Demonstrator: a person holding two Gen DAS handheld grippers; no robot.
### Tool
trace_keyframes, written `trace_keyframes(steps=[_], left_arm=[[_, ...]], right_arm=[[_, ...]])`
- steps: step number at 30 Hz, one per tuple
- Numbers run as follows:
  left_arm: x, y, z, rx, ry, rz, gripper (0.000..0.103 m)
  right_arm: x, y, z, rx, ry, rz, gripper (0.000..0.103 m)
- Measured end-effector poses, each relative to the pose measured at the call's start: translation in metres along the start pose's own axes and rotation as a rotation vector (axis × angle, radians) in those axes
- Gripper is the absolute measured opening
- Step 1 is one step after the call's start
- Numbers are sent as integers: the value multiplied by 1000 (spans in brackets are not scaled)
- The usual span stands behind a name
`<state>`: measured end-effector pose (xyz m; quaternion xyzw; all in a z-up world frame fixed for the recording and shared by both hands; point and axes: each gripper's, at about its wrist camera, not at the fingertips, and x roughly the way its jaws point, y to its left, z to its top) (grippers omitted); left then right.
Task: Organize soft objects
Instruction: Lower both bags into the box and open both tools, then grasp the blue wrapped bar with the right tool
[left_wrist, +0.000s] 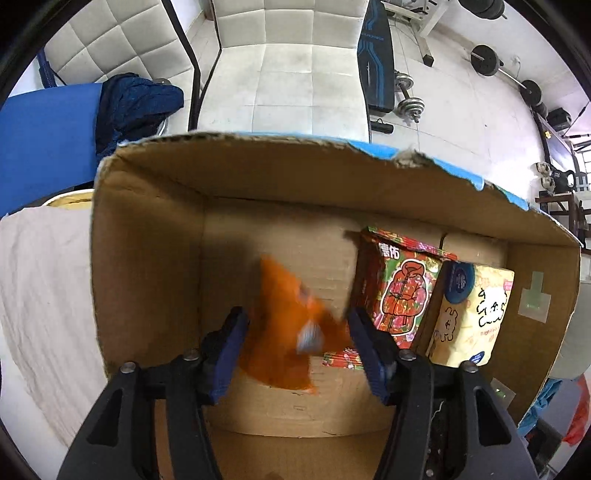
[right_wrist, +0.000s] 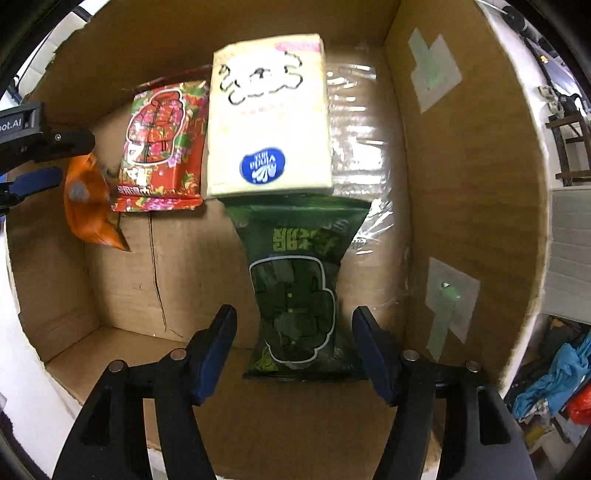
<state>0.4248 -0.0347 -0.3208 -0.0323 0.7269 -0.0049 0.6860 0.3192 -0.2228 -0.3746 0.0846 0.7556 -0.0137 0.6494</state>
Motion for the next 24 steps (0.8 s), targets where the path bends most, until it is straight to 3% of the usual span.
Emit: trace_keyframes(steps=[10,14,18,20,22,23,24], left_arm=[[-30,6,-28,18,-63,3,60],[-48,6,-50,39,-108,7,60],[-69,5,-79,58,-167,3,62],[-80,5,-93,66,-201,6,73],[-92,5,-109,67,-240,8,77],[-96,6,-114,67,-255,8,84],[-101,8,-122,63,-275,12,88]], right_arm=[[-22,13,-12,-17,-53,-12,68],[-36,18,-26,-23,-89,-5,79],[-46,20,-42,-43,-126,-13,79],[-57,28,-49,-51,-147,-21,82],[-70,23,-57,-53,-172,-18,96],[-76,23,-62,-51,-190,-15,101],[-87,17,-67,-50,-203,-15,103]])
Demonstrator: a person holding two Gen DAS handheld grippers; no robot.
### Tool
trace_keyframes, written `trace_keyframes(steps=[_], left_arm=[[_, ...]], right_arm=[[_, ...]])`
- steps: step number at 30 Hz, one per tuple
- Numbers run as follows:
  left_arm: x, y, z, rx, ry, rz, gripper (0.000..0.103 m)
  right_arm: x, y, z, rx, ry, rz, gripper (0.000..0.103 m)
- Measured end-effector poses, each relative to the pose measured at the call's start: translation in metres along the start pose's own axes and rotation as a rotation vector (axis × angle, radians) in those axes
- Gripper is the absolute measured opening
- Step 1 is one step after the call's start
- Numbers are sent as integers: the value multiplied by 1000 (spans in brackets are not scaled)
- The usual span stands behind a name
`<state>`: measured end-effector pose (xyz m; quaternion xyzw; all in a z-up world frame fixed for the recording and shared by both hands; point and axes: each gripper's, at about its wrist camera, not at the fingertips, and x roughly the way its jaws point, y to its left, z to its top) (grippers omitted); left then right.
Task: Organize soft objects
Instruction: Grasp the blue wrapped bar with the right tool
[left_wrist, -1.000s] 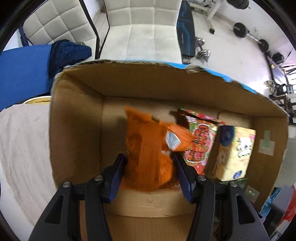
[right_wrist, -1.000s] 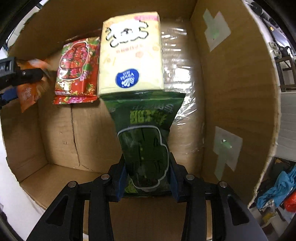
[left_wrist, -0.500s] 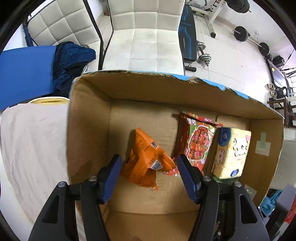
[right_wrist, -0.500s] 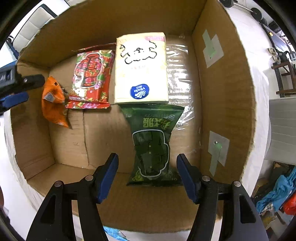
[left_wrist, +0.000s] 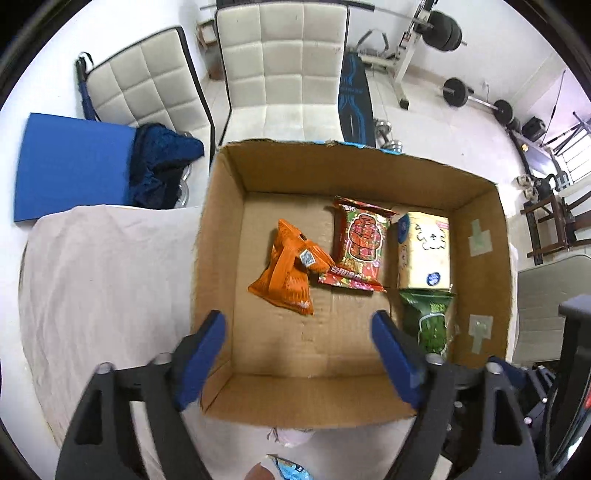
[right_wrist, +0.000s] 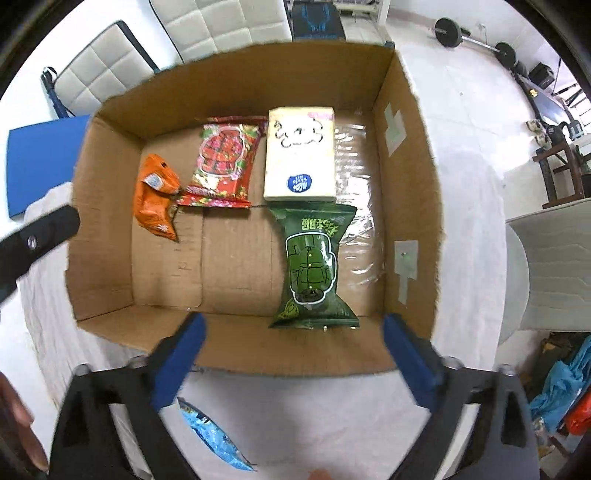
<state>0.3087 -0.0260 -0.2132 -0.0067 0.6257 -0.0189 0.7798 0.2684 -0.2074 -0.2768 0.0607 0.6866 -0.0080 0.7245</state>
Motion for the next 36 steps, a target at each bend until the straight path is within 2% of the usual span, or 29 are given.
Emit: trace_keyframes(steps=[1,3,13,17,25,30,33,36], left_arm=[[-5,0,-5,-4,-13,7,93],[-17,0,-15,-4,-40,17,96],[-68,-5,-66,0,-152,43,97],[-94,-7,-84,8,-203,41,97],[-129,-11,-109,11,-254,38,97],[-132,0,-122,-16,-239,64,97],[-119,18,-147,-42,-208,120,97],[-85,45,-188,-93,-106,171,97]], right_arm=[[-6,0,-3,0,-16,-1,103],[-16,-1,-9,1,-42,-12,103],[-69,-2,-55,-8,-177,-36,103],[-95,-2,-75,-8,-223,-19,103],[-129,-4,-96,1,-294,0,103],[-115,2,-114,-18,-225,35,103],[-76,18,-137,-59,-121,40,103],[-22,41,-167,-110,7,48,103]])
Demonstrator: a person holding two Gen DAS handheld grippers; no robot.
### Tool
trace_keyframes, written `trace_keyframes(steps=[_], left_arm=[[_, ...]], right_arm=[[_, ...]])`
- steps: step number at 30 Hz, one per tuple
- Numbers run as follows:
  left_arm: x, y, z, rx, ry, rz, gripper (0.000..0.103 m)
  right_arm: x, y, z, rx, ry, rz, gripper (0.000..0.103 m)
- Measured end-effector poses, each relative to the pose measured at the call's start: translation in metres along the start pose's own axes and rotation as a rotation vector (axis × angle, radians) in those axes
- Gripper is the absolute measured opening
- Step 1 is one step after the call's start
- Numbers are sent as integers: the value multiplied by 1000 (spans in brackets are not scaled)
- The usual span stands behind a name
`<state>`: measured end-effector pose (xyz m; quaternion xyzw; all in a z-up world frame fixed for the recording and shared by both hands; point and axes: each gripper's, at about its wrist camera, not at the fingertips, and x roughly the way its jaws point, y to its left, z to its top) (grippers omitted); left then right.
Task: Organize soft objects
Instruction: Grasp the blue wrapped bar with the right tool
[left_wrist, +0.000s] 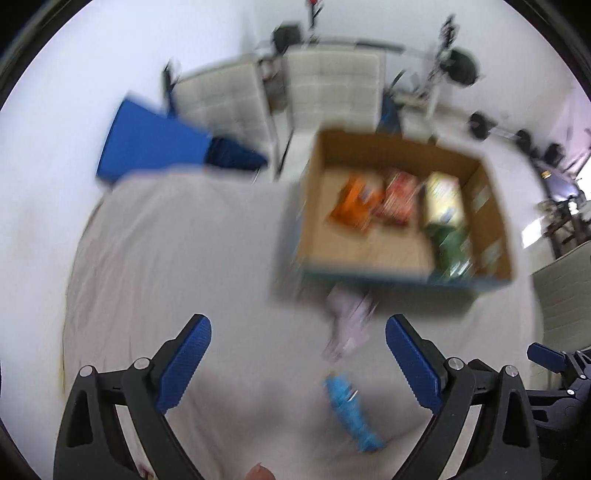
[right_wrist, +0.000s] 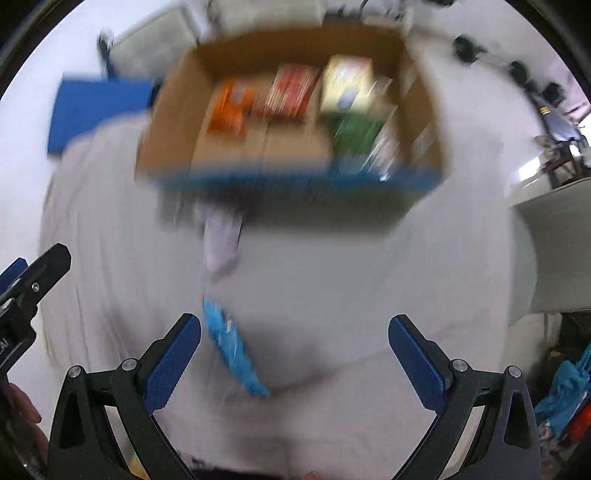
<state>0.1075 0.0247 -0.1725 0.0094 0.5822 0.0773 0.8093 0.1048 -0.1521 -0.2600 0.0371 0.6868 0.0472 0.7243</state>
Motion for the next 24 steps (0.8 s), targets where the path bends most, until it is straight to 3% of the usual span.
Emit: trace_keyframes(steps=[3,8,13,16,17,18,21,24], left_arm=[[42,26,-42,-39,132,52,97],[96,59,-94,-102,283,125,97],[124,74,-121,-119,356,165,97],[131,76,-124,-120,373,173,97],[133,76,-123,-119,375,172,97],[132,74,-123,-117,374,170,97],[130,68,-118,-99,362,156,97],[126,56,-101,-68,340,122,97]], right_arm=[[50,22,-23,-33,109,15,103],[118,50,-47,-56,229,6,101],[159,65,-62,-62,324,-17,78],[167,74,-69,-101,323,-85,56],[165,77,-70,-117,305,-117,36],[163,79,-71,-132,295,-138,28],[156,70,-70,-110,287,-110,17],[137,47,-61,-75,246,-107,16]])
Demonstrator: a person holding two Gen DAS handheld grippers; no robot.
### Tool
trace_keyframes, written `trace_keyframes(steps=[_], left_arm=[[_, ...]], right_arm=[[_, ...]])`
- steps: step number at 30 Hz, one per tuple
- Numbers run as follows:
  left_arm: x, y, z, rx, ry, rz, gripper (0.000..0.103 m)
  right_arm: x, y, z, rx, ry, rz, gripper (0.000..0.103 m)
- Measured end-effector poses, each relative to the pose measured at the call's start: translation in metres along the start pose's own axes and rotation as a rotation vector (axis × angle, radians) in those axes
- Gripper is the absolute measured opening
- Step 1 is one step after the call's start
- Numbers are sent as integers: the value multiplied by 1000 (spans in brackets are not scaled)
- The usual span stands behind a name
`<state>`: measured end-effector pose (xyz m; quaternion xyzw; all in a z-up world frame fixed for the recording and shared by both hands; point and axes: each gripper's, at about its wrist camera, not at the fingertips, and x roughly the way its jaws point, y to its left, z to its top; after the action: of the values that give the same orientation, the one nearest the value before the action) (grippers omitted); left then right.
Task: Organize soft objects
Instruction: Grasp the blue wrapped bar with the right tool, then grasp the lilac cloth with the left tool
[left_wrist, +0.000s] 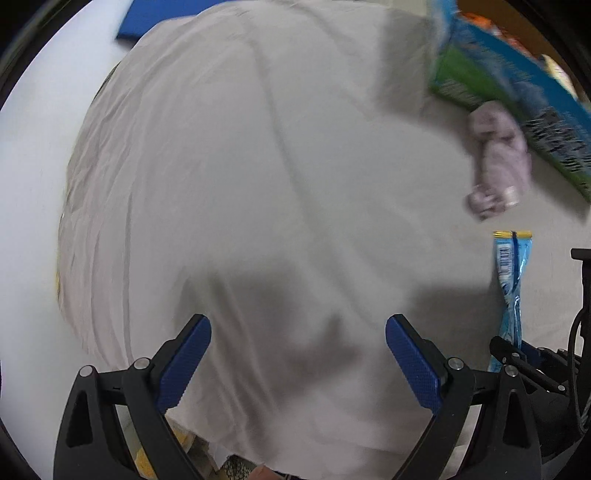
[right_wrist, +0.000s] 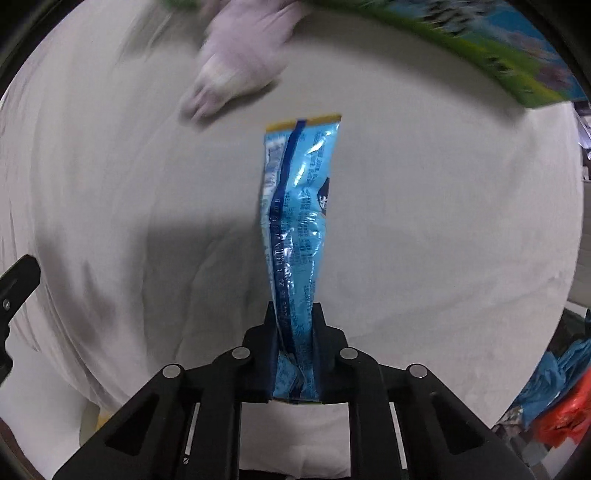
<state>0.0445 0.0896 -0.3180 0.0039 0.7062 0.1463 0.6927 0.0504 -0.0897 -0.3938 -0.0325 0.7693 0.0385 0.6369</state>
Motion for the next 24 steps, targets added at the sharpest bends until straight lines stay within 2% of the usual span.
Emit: trace_keyframes(steps=[6,9,11,15,19,20,21,23,24], left_arm=[[-22,-53,36,78,-44,-95,97],[-25,-81,57,107,-74,-132,97],[-19,-97,71,120,-56,-159,97],[6,-130,94,139,39,-233,97],[21,-150,108,145,78,-261,96],[24,-155,111,151,77,-279,95],[26,-157,112,154,78,-279,91],[31,-164,112,168,85,-267,52],[32,-164,111,167,82,-256,49]], right_arm=[[-28,-72,5,136,-82,34,15],[-29,-109,7,231,-91,54,16],[-29,-130,7,290,-95,82,16],[-25,-152,6,328,-111,89,16],[-19,-165,7,340,-105,95,16],[-20,-168,18,339,-103,96,16],[-20,-167,20,336,-101,99,16],[-19,-173,23,324,-97,102,16],[-20,-175,22,317,-96,104,16]])
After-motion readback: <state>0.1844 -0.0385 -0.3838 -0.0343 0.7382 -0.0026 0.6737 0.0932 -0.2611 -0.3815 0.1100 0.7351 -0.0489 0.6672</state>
